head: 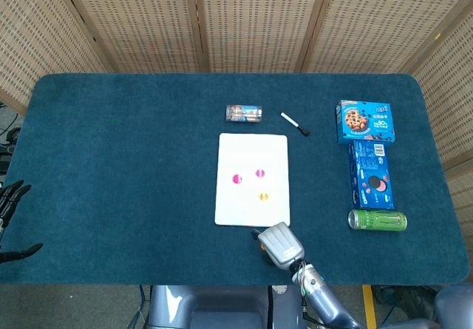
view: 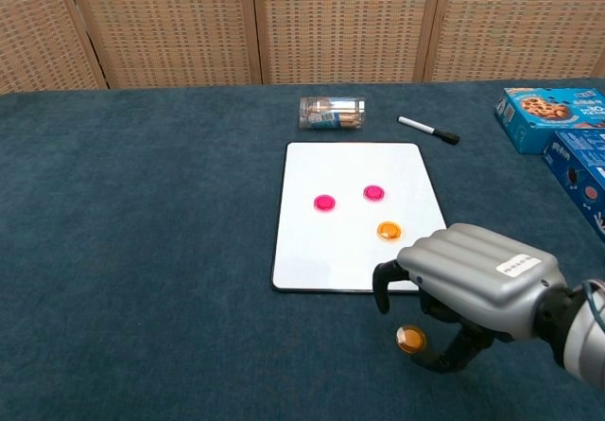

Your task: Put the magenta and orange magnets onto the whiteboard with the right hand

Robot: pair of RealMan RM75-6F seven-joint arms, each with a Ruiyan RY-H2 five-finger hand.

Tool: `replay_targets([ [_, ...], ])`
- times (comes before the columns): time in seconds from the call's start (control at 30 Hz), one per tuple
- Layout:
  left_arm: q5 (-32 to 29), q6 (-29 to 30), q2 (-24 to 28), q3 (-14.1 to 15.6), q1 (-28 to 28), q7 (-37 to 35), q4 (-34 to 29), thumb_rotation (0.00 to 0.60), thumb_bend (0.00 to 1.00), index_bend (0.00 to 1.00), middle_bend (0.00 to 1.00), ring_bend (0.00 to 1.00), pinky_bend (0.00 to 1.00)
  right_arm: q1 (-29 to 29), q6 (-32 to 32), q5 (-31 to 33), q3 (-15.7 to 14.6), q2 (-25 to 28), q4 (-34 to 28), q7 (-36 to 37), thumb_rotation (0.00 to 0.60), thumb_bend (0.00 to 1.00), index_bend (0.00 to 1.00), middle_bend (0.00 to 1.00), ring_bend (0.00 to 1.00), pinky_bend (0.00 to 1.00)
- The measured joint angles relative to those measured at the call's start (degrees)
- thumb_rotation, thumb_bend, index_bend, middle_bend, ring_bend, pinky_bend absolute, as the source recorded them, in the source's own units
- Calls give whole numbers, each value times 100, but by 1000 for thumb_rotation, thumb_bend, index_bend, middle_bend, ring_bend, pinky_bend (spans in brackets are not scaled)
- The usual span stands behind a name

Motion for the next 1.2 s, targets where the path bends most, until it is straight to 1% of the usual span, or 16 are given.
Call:
replay_targets([
  [0.1, 3, 0, 1, 0, -2, -2, 0, 600, 0, 0, 0, 0, 0, -12, -35, 68, 61, -39, 45, -64, 600, 320, 390, 1000, 1000, 1000],
  [0.4, -20, 3, 8, -7, 1, -15, -7, 600, 0, 0, 0, 0, 0, -43, -132, 167, 119, -213, 220, -210, 600, 321, 390, 1000, 1000, 1000],
  [0.7, -22, -43, 1, -1, -17, 6, -5, 600, 0, 0, 0, 0, 0, -98, -189, 212, 133, -156, 253, -253, 600, 318, 389, 1000, 1000, 1000],
  [1.2, -41, -43, 0, -7, -17, 28, -13, 600, 0, 0, 0, 0, 0, -146, -295, 241, 153, -268, 383, -300, 600, 318, 393, 1000, 1000, 1000],
])
